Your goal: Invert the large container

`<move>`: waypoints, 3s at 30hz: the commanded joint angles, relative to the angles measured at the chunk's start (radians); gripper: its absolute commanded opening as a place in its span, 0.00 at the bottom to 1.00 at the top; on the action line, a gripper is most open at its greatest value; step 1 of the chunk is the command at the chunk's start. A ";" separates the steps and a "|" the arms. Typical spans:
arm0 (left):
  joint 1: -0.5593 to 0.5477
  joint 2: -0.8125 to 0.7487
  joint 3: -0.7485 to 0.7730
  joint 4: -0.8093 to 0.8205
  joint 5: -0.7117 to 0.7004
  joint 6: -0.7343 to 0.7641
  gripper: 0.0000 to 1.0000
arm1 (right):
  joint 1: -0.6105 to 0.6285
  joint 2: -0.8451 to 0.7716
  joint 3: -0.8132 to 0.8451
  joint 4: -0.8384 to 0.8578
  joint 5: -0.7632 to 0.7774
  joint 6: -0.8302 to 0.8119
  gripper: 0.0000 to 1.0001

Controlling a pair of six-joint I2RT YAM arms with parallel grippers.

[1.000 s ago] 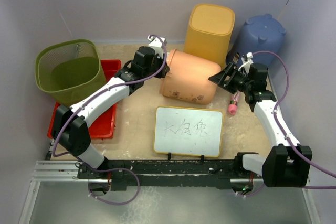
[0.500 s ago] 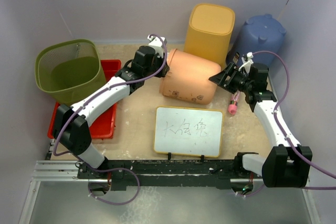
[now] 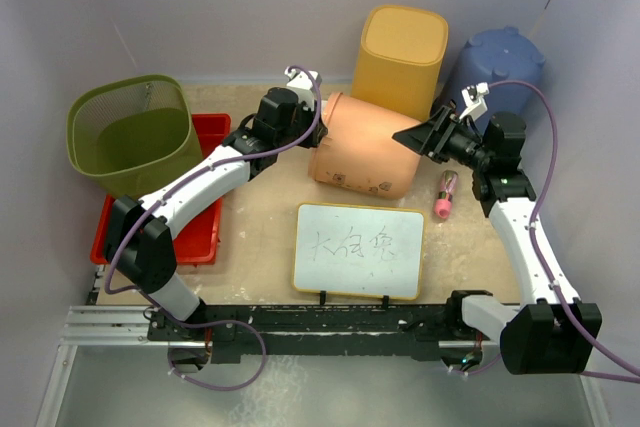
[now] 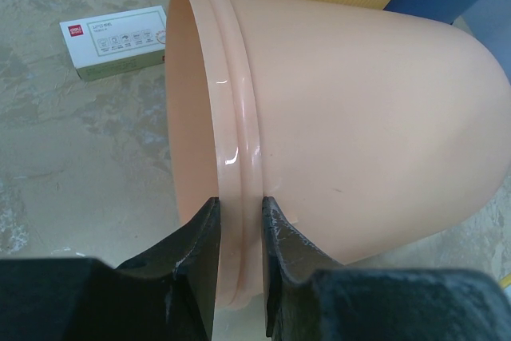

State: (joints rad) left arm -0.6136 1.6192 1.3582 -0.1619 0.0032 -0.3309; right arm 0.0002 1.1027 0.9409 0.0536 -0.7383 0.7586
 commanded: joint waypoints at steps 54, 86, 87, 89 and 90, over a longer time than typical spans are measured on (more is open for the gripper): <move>-0.006 0.037 -0.082 0.014 0.074 -0.060 0.11 | 0.095 0.059 -0.046 0.370 -0.129 0.229 0.87; 0.012 -0.279 -0.185 -0.142 -0.351 -0.094 0.32 | 0.215 0.347 0.401 0.154 0.010 -0.001 0.88; 0.012 -0.286 -0.179 -0.148 -0.354 -0.091 0.34 | 0.212 0.315 0.420 0.023 0.096 -0.105 0.89; 0.012 -0.294 -0.171 -0.159 -0.357 -0.084 0.36 | 0.212 0.252 0.431 -0.176 0.306 -0.251 0.91; 0.012 -0.298 -0.167 -0.161 -0.358 -0.080 0.38 | 0.211 0.222 0.426 -0.248 0.428 -0.300 0.92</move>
State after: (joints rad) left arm -0.6079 1.3598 1.1664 -0.3073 -0.3107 -0.4110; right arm 0.2237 1.4738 1.3010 0.1982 -0.6827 0.8009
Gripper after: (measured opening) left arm 0.353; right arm 0.899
